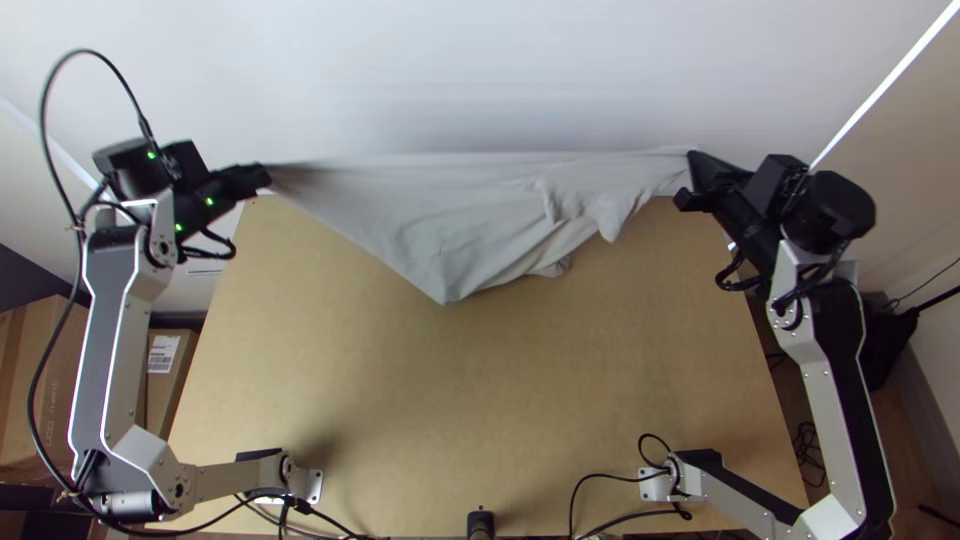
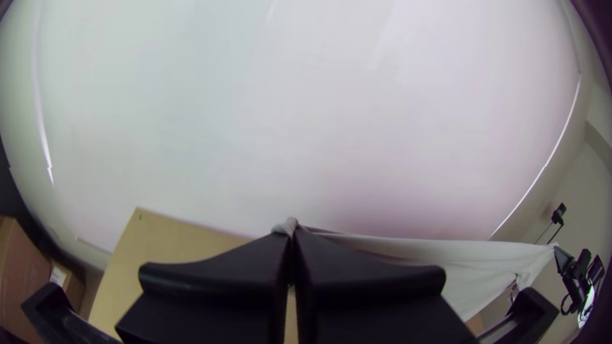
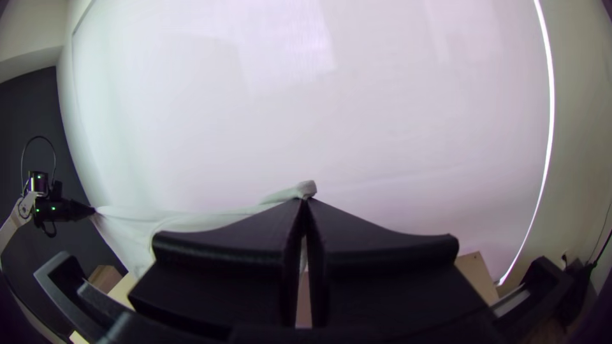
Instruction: Fold the t-shirt
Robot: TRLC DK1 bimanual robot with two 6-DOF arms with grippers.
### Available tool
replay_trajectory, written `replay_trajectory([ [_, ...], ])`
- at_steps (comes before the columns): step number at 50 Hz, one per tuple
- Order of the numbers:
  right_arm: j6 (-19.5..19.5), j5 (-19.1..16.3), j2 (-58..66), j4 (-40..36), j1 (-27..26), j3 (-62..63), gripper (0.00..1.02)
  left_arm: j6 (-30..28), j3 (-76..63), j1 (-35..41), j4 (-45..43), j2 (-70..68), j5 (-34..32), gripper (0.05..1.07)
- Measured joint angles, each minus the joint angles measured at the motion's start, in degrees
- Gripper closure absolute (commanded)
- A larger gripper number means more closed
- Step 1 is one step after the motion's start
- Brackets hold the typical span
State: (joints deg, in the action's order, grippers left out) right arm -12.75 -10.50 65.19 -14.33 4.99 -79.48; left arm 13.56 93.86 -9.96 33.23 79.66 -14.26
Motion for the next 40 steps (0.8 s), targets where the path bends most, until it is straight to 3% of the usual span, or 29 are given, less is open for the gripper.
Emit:
replay_trajectory([
  [17,0.9,2.1,-5.9,1.5,0.4,-4.7,1.0,2.4,20.5,-2.2,-0.2,2.6,1.3,1.05],
  [40,0.6,1.9,-21.7,-1.0,1.3,-13.3,1.0,4.1,23.3,-7.9,-1.1,-16.5,1.5,1.05],
])
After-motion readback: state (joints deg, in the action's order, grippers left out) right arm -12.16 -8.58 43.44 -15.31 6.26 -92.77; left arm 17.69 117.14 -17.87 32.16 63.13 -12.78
